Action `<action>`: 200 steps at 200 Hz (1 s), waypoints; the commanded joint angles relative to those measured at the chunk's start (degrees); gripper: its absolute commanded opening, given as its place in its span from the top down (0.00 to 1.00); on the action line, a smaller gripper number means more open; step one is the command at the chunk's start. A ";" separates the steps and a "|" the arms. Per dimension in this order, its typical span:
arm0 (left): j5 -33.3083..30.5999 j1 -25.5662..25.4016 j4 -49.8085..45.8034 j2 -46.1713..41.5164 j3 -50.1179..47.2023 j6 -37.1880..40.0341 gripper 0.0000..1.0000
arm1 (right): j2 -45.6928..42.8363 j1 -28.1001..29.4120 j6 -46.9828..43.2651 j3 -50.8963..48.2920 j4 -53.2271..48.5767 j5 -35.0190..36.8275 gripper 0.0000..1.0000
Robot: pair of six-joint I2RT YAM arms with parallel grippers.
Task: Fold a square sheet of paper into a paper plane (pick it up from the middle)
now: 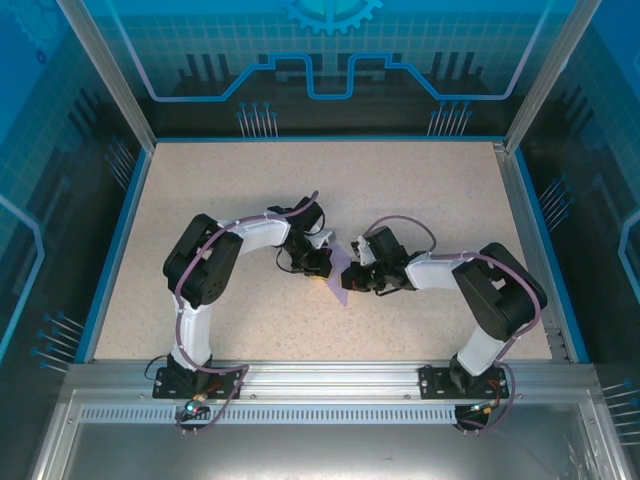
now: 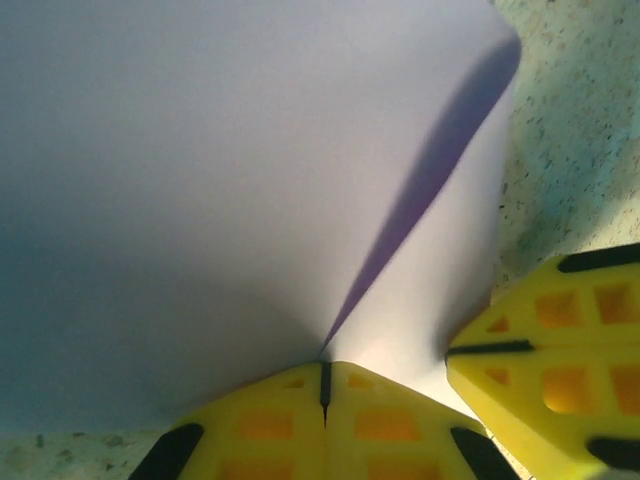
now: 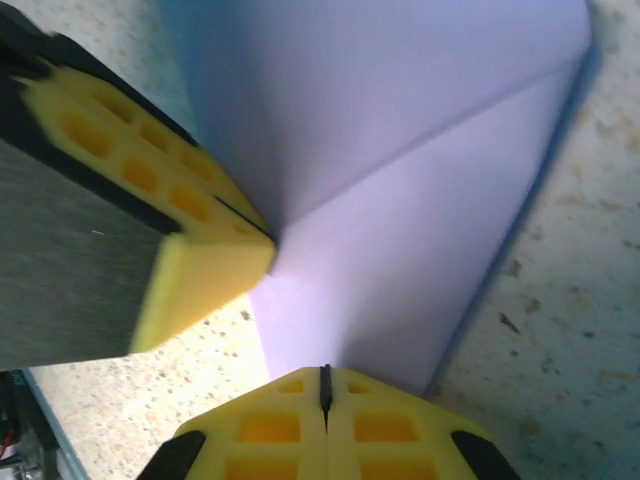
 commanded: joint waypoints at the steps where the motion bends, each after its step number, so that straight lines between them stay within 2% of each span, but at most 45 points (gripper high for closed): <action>1: -7.19 0.05 -0.93 4.57 -1.86 1.56 0.94 | -0.26 -0.05 -2.59 -0.99 -3.84 0.93 0.95; 30: -7.28 0.03 -0.94 4.34 -1.99 1.44 0.95 | -4.54 0.20 -3.22 -2.77 -7.31 1.45 0.93; 67: -7.21 0.05 -0.35 4.11 -2.03 1.13 0.95 | -8.87 -3.85 -3.16 -1.95 -7.98 2.01 0.87; 80: -7.19 -0.01 0.16 3.64 -2.28 0.82 0.96 | -7.84 -5.17 -2.59 -1.15 -6.05 1.62 0.82; 121: -8.00 -0.43 3.71 0.73 -4.64 -1.25 0.96 | -2.43 -7.62 -1.56 2.74 -1.48 0.55 0.75; 200: -10.33 -1.16 11.91 -3.94 -11.68 -3.78 0.97 | 4.84 -8.39 -1.24 6.13 3.17 -3.93 0.69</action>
